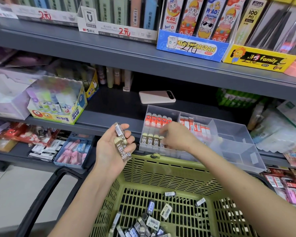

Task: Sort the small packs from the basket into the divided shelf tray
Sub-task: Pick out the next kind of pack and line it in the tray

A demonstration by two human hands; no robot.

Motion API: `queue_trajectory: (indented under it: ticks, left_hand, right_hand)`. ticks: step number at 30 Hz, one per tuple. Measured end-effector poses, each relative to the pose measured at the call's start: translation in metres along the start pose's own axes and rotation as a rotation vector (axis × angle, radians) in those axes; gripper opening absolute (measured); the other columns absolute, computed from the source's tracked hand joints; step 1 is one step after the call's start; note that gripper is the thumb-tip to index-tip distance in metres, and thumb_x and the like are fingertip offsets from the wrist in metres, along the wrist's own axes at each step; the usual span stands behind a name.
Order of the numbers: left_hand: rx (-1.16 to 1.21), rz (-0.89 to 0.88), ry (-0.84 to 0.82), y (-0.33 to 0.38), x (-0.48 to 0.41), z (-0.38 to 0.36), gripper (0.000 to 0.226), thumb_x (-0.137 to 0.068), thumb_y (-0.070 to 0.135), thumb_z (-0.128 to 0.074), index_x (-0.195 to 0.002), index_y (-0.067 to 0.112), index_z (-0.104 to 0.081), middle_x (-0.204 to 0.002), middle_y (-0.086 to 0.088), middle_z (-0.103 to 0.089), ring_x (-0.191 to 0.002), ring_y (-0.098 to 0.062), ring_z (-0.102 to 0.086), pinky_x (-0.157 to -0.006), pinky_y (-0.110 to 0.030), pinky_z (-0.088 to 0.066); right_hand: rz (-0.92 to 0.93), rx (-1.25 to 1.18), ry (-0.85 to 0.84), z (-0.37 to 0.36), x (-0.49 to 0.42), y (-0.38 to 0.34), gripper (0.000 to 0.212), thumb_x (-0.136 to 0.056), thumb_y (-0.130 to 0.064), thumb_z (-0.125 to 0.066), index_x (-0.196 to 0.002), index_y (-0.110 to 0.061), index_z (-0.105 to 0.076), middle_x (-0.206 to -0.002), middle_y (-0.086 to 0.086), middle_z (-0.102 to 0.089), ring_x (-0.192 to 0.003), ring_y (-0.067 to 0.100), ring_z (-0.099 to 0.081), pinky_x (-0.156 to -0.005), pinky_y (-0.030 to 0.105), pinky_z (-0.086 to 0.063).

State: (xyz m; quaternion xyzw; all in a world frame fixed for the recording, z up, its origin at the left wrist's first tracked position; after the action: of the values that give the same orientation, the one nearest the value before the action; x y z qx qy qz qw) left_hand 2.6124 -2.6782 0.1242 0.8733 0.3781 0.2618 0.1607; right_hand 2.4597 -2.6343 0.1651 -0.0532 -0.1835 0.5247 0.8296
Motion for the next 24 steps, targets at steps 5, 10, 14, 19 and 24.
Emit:
queue_trajectory:
  ticks: [5, 10, 14, 19, 24]
  left_hand:
    - [-0.007, 0.008, 0.0, -0.004, 0.0, -0.002, 0.027, -0.096, 0.028, -0.043, -0.092, 0.005, -0.057, -0.062, -0.002, -0.047, -0.053, -0.011, -0.04, -0.036, -0.018, -0.033]
    - [0.067, 0.012, 0.027, -0.005, 0.0, -0.002, 0.031, -0.1, 0.031, -0.039, -0.093, 0.006, -0.055, -0.062, -0.001, -0.046, -0.048, -0.01, -0.04, -0.037, -0.018, -0.035]
    - [0.153, -0.029, 0.04, -0.002, -0.001, -0.001, 0.032, -0.101, 0.032, -0.037, -0.091, 0.006, -0.053, -0.063, -0.001, -0.045, -0.049, -0.01, -0.038, -0.038, -0.018, -0.035]
    - [0.161, -0.128, 0.068, 0.004, -0.001, 0.002, 0.033, -0.101, 0.035, -0.036, -0.089, 0.008, -0.051, -0.063, 0.002, -0.04, -0.048, -0.009, -0.037, -0.04, -0.019, -0.036]
    - [-0.06, -0.178, 0.017, 0.002, 0.007, -0.006, 0.029, -0.092, 0.042, -0.044, -0.094, 0.016, -0.056, -0.067, 0.004, -0.05, -0.058, -0.009, -0.048, -0.052, -0.021, -0.047]
  right_hand:
    - [0.142, 0.002, -0.149, -0.003, 0.007, -0.007, 0.054, -0.084, 0.007, -0.044, -0.132, -0.016, -0.052, -0.129, 0.005, -0.058, -0.121, 0.025, -0.05, -0.091, 0.03, -0.044]
    - [0.265, 0.241, 0.158, 0.017, 0.027, -0.024, 0.028, -0.093, -0.021, -0.05, -0.12, -0.021, -0.06, -0.102, 0.003, -0.069, -0.1, 0.023, -0.06, -0.082, 0.028, -0.047]
    - [0.31, -0.167, 0.277, 0.018, 0.058, -0.051, 0.031, -0.087, -0.048, -0.053, -0.084, -0.022, -0.071, -0.074, -0.007, -0.067, -0.068, 0.008, -0.057, -0.067, 0.027, -0.047]
    - [0.262, -0.078, 0.46, 0.01, 0.078, -0.072, 0.044, -0.08, -0.059, -0.056, -0.081, -0.019, -0.073, -0.08, -0.002, -0.064, -0.079, 0.014, -0.055, -0.071, 0.027, -0.043]
    - [0.191, -0.517, 0.33, -0.008, 0.072, -0.079, 0.013, -0.081, -0.031, -0.067, -0.085, -0.019, -0.064, -0.061, -0.011, -0.055, -0.058, 0.001, -0.05, -0.062, 0.018, -0.043]
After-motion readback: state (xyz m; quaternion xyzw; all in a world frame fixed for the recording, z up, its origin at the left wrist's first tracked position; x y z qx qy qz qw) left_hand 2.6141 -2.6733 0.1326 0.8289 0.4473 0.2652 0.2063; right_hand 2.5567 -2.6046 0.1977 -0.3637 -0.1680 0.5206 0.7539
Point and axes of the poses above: each hand's wrist, its own x-axis away from the middle knuckle, its own z-axis out of the back of the hand, y = z × x, the point moved 9 cm from there along -x, towards the middle knuckle
